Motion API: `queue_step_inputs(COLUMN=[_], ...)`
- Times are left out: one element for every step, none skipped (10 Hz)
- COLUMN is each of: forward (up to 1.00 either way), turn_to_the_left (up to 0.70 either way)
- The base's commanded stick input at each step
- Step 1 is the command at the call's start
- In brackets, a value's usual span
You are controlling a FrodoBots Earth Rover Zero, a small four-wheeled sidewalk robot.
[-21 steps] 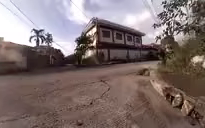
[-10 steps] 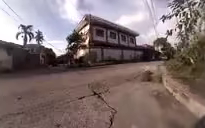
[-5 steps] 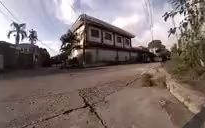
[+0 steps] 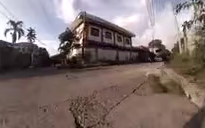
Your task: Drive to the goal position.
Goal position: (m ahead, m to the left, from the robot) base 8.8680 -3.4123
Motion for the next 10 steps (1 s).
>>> queue_step_inputs(forward=[1.00, 1.00, 1.00, 1.00, 1.00, 1.00, 1.00, 1.00, 1.00, 1.00], turn_to_the_left=[-0.37, -0.40, -0.40, -0.40, -0.30, 0.00, 0.00, 0.00, 0.00, 0.00])
